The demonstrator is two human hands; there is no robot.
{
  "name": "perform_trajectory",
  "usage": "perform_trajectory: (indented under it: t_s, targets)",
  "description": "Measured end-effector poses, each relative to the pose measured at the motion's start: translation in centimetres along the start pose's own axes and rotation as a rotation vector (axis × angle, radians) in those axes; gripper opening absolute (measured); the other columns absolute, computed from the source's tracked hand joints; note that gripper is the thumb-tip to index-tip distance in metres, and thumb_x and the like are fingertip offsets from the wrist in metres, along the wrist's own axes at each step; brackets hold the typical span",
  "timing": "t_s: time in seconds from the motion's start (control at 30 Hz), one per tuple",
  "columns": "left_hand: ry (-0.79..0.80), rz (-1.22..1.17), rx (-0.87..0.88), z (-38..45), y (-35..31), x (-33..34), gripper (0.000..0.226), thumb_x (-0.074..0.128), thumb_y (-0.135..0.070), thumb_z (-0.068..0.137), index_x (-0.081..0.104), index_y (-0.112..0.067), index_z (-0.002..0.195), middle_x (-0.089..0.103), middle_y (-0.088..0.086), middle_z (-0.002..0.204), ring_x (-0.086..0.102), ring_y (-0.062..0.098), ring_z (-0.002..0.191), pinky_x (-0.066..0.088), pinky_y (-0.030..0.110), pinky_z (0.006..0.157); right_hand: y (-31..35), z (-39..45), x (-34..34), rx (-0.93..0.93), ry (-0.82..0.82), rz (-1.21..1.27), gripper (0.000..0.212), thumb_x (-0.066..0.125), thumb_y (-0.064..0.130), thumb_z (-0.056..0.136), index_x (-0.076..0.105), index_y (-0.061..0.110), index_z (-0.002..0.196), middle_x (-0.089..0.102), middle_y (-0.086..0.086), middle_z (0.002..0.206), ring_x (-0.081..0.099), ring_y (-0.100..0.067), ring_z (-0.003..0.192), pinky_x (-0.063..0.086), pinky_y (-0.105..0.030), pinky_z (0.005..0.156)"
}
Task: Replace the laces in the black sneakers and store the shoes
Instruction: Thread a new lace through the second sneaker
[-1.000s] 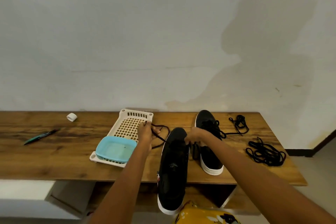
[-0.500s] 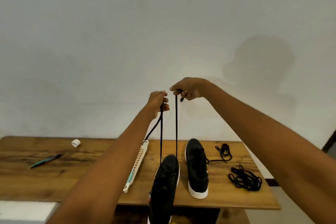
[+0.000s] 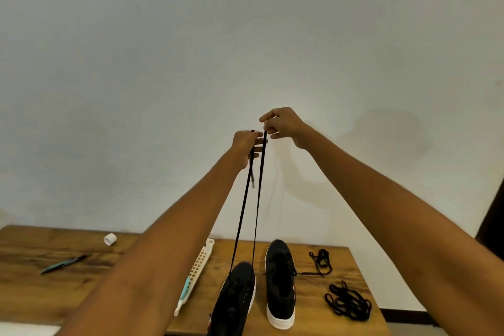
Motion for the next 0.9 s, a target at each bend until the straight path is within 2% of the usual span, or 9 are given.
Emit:
perform_trajectory:
  t_s: [0.1, 0.3, 0.37, 0.47, 0.53, 0.6, 0.67, 0.77, 0.9]
  targets:
    - [0.049, -0.027, 0.039, -0.1, -2.1, 0.8, 0.024, 0.036, -0.015, 0.100, 0.057, -0.011, 0.090, 0.065, 0.008, 0.093, 0.064, 0.024, 0.083, 0.048, 0.035, 0.082, 1.4, 0.1, -0.9, -0.059, -0.038, 0.006, 0.023, 0.048, -0.002, 0.087, 0.065, 0.004, 0.101, 0.060, -0.002, 0.077, 0.057, -0.010, 0.071, 0.049, -0.018, 0.063]
    - [0.044, -0.055, 0.085, 0.3, -2.7, 1.0, 0.021, 0.042, -0.011, 0.099, 0.061, -0.004, 0.106, 0.046, 0.004, 0.075, 0.045, 0.015, 0.060, 0.051, 0.026, 0.060, -0.6, -0.2, -0.9, -0.073, -0.147, -0.001, 0.024, 0.046, 0.003, 0.090, 0.058, 0.003, 0.111, 0.058, -0.004, 0.094, 0.058, -0.019, 0.083, 0.051, -0.028, 0.072]
    - [0.036, -0.106, 0.085, 0.4, -1.5, 0.8, 0.023, 0.045, -0.008, 0.098, 0.062, 0.001, 0.111, 0.048, 0.005, 0.075, 0.045, 0.015, 0.058, 0.053, 0.024, 0.059, -3.0, -0.9, 0.0, -0.041, -0.188, 0.033, 0.032, 0.047, 0.000, 0.089, 0.051, 0.000, 0.120, 0.052, -0.005, 0.097, 0.055, -0.022, 0.085, 0.051, -0.030, 0.070]
    - [0.051, -0.185, 0.047, 0.5, 1.2, 0.7, 0.023, 0.049, -0.005, 0.096, 0.059, 0.007, 0.113, 0.056, 0.006, 0.076, 0.050, 0.017, 0.059, 0.055, 0.023, 0.059, -7.5, -2.5, 2.7, 0.007, -0.231, 0.030, 0.046, 0.051, -0.003, 0.084, 0.041, 0.004, 0.129, 0.039, -0.012, 0.122, 0.048, -0.018, 0.101, 0.053, -0.037, 0.082]
    - [0.051, -0.235, 0.025, 0.7, 2.8, 0.6, 0.023, 0.051, -0.004, 0.095, 0.057, 0.009, 0.113, 0.060, 0.007, 0.079, 0.055, 0.019, 0.062, 0.056, 0.023, 0.060, -10.8, -4.1, 5.4, 0.080, -0.179, 0.087, 0.053, 0.058, 0.001, 0.085, 0.037, 0.007, 0.133, 0.039, -0.011, 0.126, 0.049, -0.019, 0.102, 0.053, -0.030, 0.070]
    - [0.045, -0.282, -0.004, 1.1, 4.4, 0.4, 0.018, 0.051, -0.004, 0.095, 0.059, 0.006, 0.107, 0.061, 0.007, 0.079, 0.058, 0.021, 0.065, 0.056, 0.025, 0.063, -14.2, -5.5, 8.8, 0.169, -0.032, 0.119, 0.053, 0.064, 0.008, 0.086, 0.040, 0.008, 0.134, 0.047, -0.012, 0.124, 0.055, -0.021, 0.093, 0.050, -0.024, 0.060]
    - [0.058, -0.325, -0.039, 1.4, 6.0, 0.3, 0.010, 0.050, -0.003, 0.095, 0.059, 0.002, 0.095, 0.061, 0.008, 0.080, 0.060, 0.023, 0.066, 0.056, 0.030, 0.067, -17.6, -6.6, 11.8, 0.220, 0.081, 0.016, 0.039, 0.063, 0.012, 0.088, 0.054, 0.005, 0.125, 0.058, -0.014, 0.120, 0.060, -0.022, 0.089, 0.054, -0.027, 0.067]
    - [0.070, -0.330, -0.076, 1.9, 8.2, -0.2, 0.012, 0.049, -0.003, 0.095, 0.059, 0.000, 0.089, 0.061, 0.008, 0.080, 0.060, 0.021, 0.061, 0.058, 0.028, 0.061, -21.6, -7.8, 14.9, 0.307, 0.142, -0.017, 0.023, 0.063, 0.013, 0.088, 0.068, 0.003, 0.108, 0.067, -0.009, 0.104, 0.062, -0.017, 0.084, 0.055, -0.025, 0.073]
    - [-0.027, -0.241, -0.150, 3.0, 13.4, -2.3, 0.021, 0.052, -0.007, 0.095, 0.059, 0.006, 0.109, 0.062, 0.007, 0.080, 0.055, 0.015, 0.053, 0.055, 0.022, 0.052, -26.9, -9.5, 18.9, 0.420, 0.295, -0.073, 0.008, 0.064, 0.008, 0.086, 0.068, 0.005, 0.093, 0.061, 0.000, 0.076, 0.059, -0.012, 0.067, 0.054, -0.024, 0.071]
Point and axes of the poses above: each hand's wrist, its own z-axis towards the middle knuckle, its own x-axis out of the palm, y = z × x, the point moved 6 cm from there along z, towards the middle knuckle
